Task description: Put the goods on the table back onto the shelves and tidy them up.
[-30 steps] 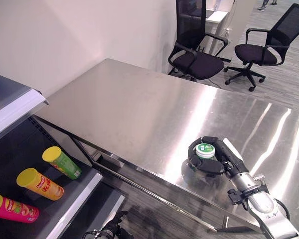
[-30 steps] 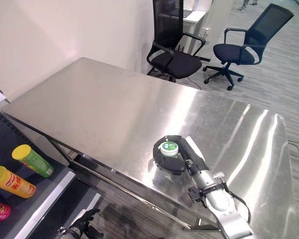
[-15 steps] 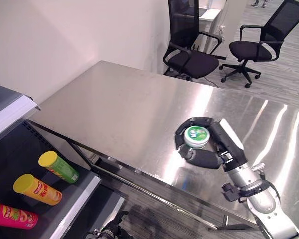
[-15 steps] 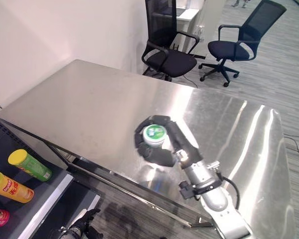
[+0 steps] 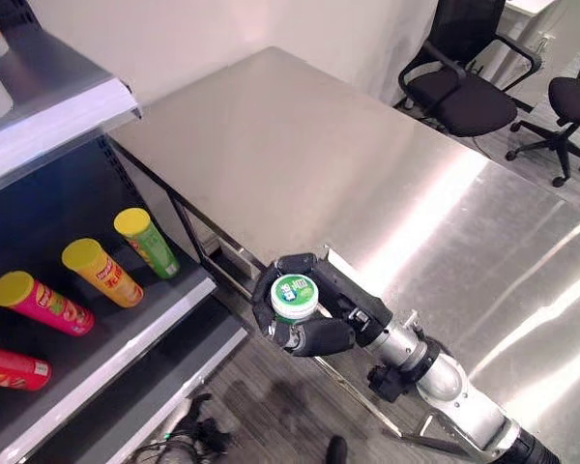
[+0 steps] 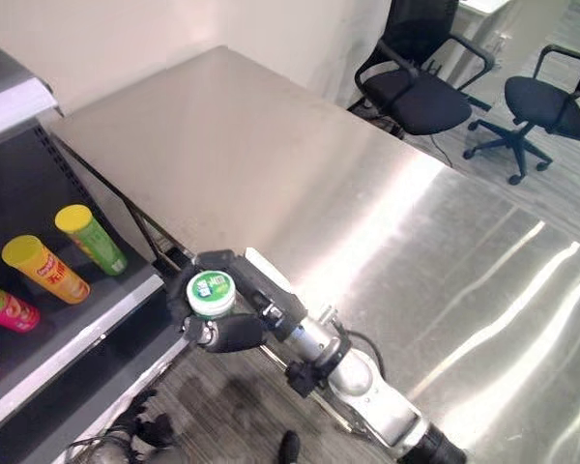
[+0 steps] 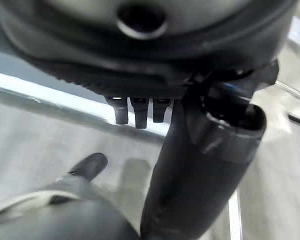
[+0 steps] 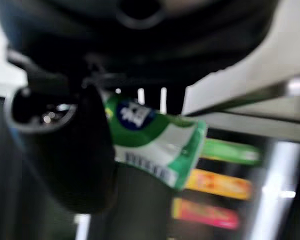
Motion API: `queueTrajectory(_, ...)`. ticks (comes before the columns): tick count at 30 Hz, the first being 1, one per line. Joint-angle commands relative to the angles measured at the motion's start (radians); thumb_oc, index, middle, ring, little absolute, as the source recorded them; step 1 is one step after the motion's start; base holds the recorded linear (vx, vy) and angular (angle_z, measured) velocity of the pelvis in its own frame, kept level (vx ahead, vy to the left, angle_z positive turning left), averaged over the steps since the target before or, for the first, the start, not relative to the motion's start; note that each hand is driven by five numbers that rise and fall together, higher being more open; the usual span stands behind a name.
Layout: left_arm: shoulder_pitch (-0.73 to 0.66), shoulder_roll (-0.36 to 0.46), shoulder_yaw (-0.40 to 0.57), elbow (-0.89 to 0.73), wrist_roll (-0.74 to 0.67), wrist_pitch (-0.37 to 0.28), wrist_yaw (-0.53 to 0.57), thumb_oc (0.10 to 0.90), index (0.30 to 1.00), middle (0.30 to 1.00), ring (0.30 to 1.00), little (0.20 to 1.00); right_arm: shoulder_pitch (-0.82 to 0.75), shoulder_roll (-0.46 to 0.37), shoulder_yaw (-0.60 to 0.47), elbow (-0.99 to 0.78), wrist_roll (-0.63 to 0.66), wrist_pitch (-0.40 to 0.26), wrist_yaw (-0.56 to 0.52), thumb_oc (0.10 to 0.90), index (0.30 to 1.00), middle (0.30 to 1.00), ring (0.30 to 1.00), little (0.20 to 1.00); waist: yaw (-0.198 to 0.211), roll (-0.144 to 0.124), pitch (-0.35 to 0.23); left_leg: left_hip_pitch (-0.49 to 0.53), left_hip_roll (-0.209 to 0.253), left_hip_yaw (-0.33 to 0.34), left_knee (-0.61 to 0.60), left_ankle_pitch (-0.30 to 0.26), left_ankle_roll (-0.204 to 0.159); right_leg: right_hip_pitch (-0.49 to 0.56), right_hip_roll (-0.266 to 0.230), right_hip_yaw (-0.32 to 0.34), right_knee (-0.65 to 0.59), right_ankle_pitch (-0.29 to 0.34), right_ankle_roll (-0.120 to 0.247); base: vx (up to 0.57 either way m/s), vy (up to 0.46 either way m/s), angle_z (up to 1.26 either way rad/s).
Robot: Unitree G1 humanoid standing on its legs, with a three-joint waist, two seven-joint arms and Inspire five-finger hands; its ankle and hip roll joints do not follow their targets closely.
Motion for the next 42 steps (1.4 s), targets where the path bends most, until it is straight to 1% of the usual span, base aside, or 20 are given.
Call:
queueTrajectory(1,-0.031,0.016,-0.116,-0.022,0.086,-0.007,0.038,0.800,0.900,0.900,0.900,0.900,0.044,0.061,-0.121,-0.088,-0.012,-0.091,-0.052,0.400,0.300,0.300,0.300,0.300,-0.019,0.016,-0.093,0.086,0.040,0.075,-0.075,0.006,-0.048,-0.031,-0.085,0.080,0.002,0.044,0.104,0.08,0.363,0.56)
queueTrajectory(4,-0.053,0.013,-0.156,-0.027,0.106,-0.013,0.009,0.800,0.900,0.900,0.900,0.900,0.087,0.077,-0.168,-0.084,-0.056,-0.075,-0.075,0.400,0.300,0.300,0.300,0.300,-0.032,0.023,-0.093,0.058,-0.027,0.077,-0.082,-0.048,-0.031,-0.028,-0.160,0.070,-0.022,0.106,0.134,0.02,0.391,1.05)
queueTrajectory(8,-0.130,0.048,-0.192,-0.054,0.114,-0.020,0.009,0.800,0.900,0.900,0.900,0.900,0.075,0.141,-0.171,-0.060,-0.134,-0.075,-0.118,0.400,0.300,0.300,0.300,0.300,-0.052,0.016,-0.075,0.050,-0.156,0.071,-0.158,-0.064,0.020,-0.100,-0.252,0.092,-0.006,0.279,0.157,-0.04,0.313,0.60)
queueTrajectory(9,-0.142,0.053,-0.196,-0.063,0.111,-0.022,0.017,0.800,0.900,0.900,0.900,0.900,0.059,0.154,-0.156,-0.052,-0.154,-0.076,-0.130,0.400,0.300,0.300,0.300,0.300,-0.054,0.017,-0.069,0.059,-0.181,0.079,-0.189,-0.061,0.033,-0.119,-0.264,0.082,-0.001,0.310,0.157,-0.07,0.375,0.07)
queueTrajectory(11,-0.121,0.075,-0.201,-0.111,0.109,-0.038,0.012,0.800,0.900,0.900,0.900,0.900,0.060,0.150,-0.172,-0.078,-0.180,-0.084,-0.138,0.400,0.300,0.300,0.300,0.300,-0.074,0.028,-0.051,0.058,-0.208,0.083,-0.211,-0.066,0.056,-0.151,-0.233,0.149,0.054,0.323,0.147,-0.07,0.341,-0.11)
queueTrajectory(12,-0.100,0.078,-0.215,-0.148,0.106,-0.050,-0.018,0.800,0.900,0.900,0.900,0.900,0.085,0.138,-0.195,-0.095,-0.182,-0.080,-0.133,0.400,0.300,0.300,0.300,0.300,-0.096,0.055,-0.030,0.059,-0.223,0.064,-0.211,-0.071,0.077,-0.181,-0.106,0.296,0.113,0.210,0.121,-0.05,0.220,0.26)
queueTrajectory(13,-0.100,0.078,-0.215,-0.148,0.106,-0.049,-0.019,0.800,0.900,0.900,0.900,0.900,0.086,0.138,-0.195,-0.096,-0.182,-0.080,-0.132,0.400,0.300,0.300,0.300,0.300,-0.092,0.054,-0.032,0.057,-0.223,0.068,-0.211,-0.069,0.077,-0.188,-0.104,0.300,0.117,0.211,0.119,-0.07,0.308,0.40)
queueTrajectory(15,-0.078,0.070,-0.240,-0.155,0.119,-0.055,-0.046,0.800,0.900,0.900,0.900,0.900,0.124,0.130,-0.217,-0.122,-0.169,-0.093,-0.121,0.400,0.300,0.300,0.300,0.300,-0.109,0.082,-0.020,0.051,-0.230,0.052,-0.211,-0.064,0.091,-0.183,0.016,0.374,0.192,0.080,0.096,-0.05,0.200,0.24)
queueTrajectory(16,-0.061,0.066,-0.261,-0.172,0.131,-0.062,-0.074,0.800,0.900,0.900,0.900,0.900,0.166,0.123,-0.241,-0.127,-0.171,-0.101,-0.114,0.400,0.300,0.300,0.300,0.300,-0.119,0.094,-0.018,0.051,-0.240,0.018,-0.211,-0.063,0.103,-0.149,0.124,0.437,0.241,-0.033,0.079,-0.02,0.170,0.27)
queueTrajectory(17,-0.049,0.063,-0.267,-0.176,0.138,-0.065,-0.086,0.800,0.900,0.900,0.900,0.900,0.181,0.115,-0.251,-0.127,-0.183,-0.104,-0.113,0.400,0.300,0.300,0.300,0.300,-0.121,0.095,-0.015,0.054,-0.247,0.002,-0.211,-0.066,0.109,-0.142,0.173,0.467,0.262,-0.067,0.074,-0.01,0.086,0.55)
queueTrajectory(18,-0.049,0.063,-0.267,-0.177,0.138,-0.064,-0.086,0.800,0.900,0.900,0.900,0.900,0.182,0.115,-0.252,-0.127,-0.184,-0.104,-0.113,0.400,0.300,0.300,0.300,0.300,-0.118,0.096,-0.018,0.050,-0.243,0.005,-0.211,-0.062,0.107,-0.147,0.177,0.469,0.262,-0.063,0.072,-0.05,-0.006,0.65)
queueTrajectory(19,-0.040,0.050,-0.280,-0.172,0.153,-0.068,-0.101,0.800,0.900,0.900,0.900,0.900,0.193,0.107,-0.259,-0.141,-0.234,-0.121,-0.126,0.400,0.300,0.300,0.300,0.300,-0.111,0.083,-0.018,0.051,-0.271,-0.018,-0.211,-0.080,0.120,-0.113,0.233,0.460,0.246,-0.095,0.034,-0.07,-0.081,0.47)
queueTrajectory(22,-0.048,0.058,-0.292,-0.180,0.177,-0.067,-0.089,0.800,0.900,0.900,0.900,0.900,0.205,0.102,-0.267,-0.133,-0.271,-0.130,-0.151,0.400,0.300,0.300,0.300,0.300,-0.109,0.064,-0.036,0.038,-0.280,-0.044,-0.211,-0.073,0.117,-0.081,0.278,0.497,0.183,-0.078,0.031,-0.01,-0.131,0.55)
queueTrajectory(26,-0.025,0.062,-0.282,-0.203,0.169,-0.073,-0.106,0.800,0.900,0.900,0.900,0.900,0.249,0.089,-0.283,-0.132,-0.274,-0.128,-0.130,0.400,0.300,0.300,0.300,0.300,-0.074,0.042,-0.064,0.035,-0.271,-0.055,-0.211,-0.052,0.108,-0.032,0.262,0.427,0.044,-0.039,0.022,0.00,-0.161,0.31)
queueTrajectory(28,-0.012,0.042,-0.272,-0.185,0.150,-0.070,-0.097,0.800,0.900,0.900,0.900,0.900,0.270,0.084,-0.298,-0.103,-0.276,-0.125,-0.138,0.400,0.300,0.300,0.300,0.300,-0.065,0.047,-0.060,-0.009,-0.274,-0.086,-0.211,-0.019,0.101,-0.027,0.242,0.366,0.009,-0.033,0.020,-0.14,-0.053,0.95)
queueTrajectory(31,-0.002,0.039,-0.278,-0.195,0.158,-0.073,-0.098,0.800,0.900,0.900,0.900,0.900,0.271,0.090,-0.292,-0.060,-0.280,-0.115,-0.146,0.400,0.300,0.300,0.300,0.300,-0.079,0.067,-0.068,0.000,-0.258,-0.020,-0.211,-0.031,0.089,-0.033,0.202,0.299,-0.004,-0.012,0.032,-0.12,0.142,1.04)
queueTrajectory(33,0.003,0.037,-0.272,-0.190,0.163,-0.068,-0.087,0.800,0.900,0.900,0.900,0.900,0.263,0.093,-0.297,-0.041,-0.299,-0.100,-0.167,0.400,0.300,0.300,0.300,0.300,-0.093,0.072,-0.064,0.040,-0.224,0.058,-0.184,-0.049,0.070,-0.052,0.154,0.260,-0.012,0.013,0.043,-0.12,0.151,0.46)
queueTrajectory(37,0.005,0.036,-0.276,-0.191,0.172,-0.060,-0.085,0.800,0.900,0.900,0.900,0.900,0.266,0.100,-0.310,-0.016,-0.332,-0.079,-0.191,0.400,0.300,0.300,0.300,0.300,-0.113,0.081,-0.068,0.078,-0.156,0.099,-0.132,-0.059,0.039,-0.069,0.100,0.215,-0.021,0.025,0.047,-0.04,0.159,0.14)
queueTrajectory(39,0.008,0.055,-0.305,-0.222,0.201,-0.060,-0.097,0.800,0.900,0.900,0.900,0.900,0.286,0.104,-0.327,-0.021,-0.323,-0.078,-0.195,0.400,0.300,0.300,0.300,0.300,-0.126,0.102,-0.069,0.097,-0.090,0.087,-0.102,-0.025,0.004,-0.070,0.061,0.185,-0.012,0.014,0.051,0.03,0.289,0.38)
queueTrajectory(42,0.000,0.074,-0.325,-0.257,0.217,-0.062,-0.116,0.800,0.900,0.900,0.900,0.900,0.284,0.107,-0.328,-0.001,-0.303,-0.061,-0.188,0.400,0.300,0.300,0.300,0.300,-0.134,0.116,-0.058,0.094,-0.062,0.058,-0.104,-0.011,-0.009,-0.070,0.037,0.181,-0.002,0.005,0.057,0.03,0.370,0.35)
